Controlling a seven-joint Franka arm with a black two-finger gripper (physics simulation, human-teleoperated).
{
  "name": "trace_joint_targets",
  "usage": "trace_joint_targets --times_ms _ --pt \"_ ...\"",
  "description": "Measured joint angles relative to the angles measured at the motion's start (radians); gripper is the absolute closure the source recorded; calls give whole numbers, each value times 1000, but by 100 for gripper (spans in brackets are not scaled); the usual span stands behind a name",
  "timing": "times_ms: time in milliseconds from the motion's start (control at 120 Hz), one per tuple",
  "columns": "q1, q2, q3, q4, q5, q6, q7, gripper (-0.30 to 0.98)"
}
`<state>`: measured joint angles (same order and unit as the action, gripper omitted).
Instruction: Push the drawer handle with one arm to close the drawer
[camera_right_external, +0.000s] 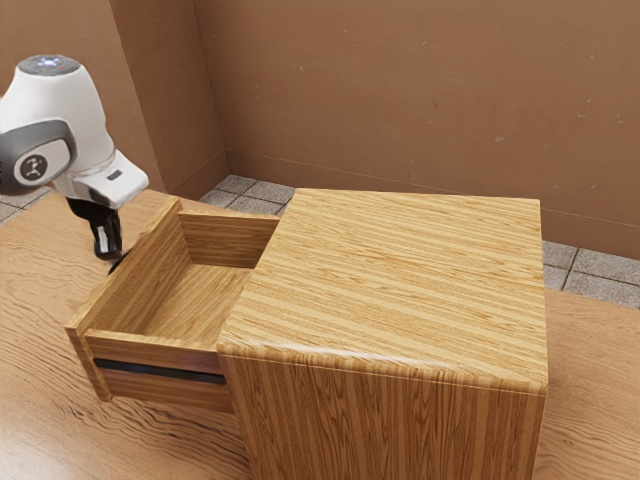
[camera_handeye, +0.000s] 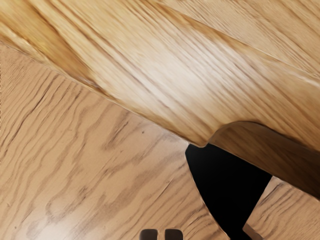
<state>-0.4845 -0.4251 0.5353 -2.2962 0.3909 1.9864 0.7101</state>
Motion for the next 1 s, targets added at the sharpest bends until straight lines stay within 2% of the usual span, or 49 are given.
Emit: trace_joint_targets --times_ms 442,1000 --pt "-78 -49 12 -42 -21 52 56 79" --pt "-151 -40 15 -51 -56 138 100 79"
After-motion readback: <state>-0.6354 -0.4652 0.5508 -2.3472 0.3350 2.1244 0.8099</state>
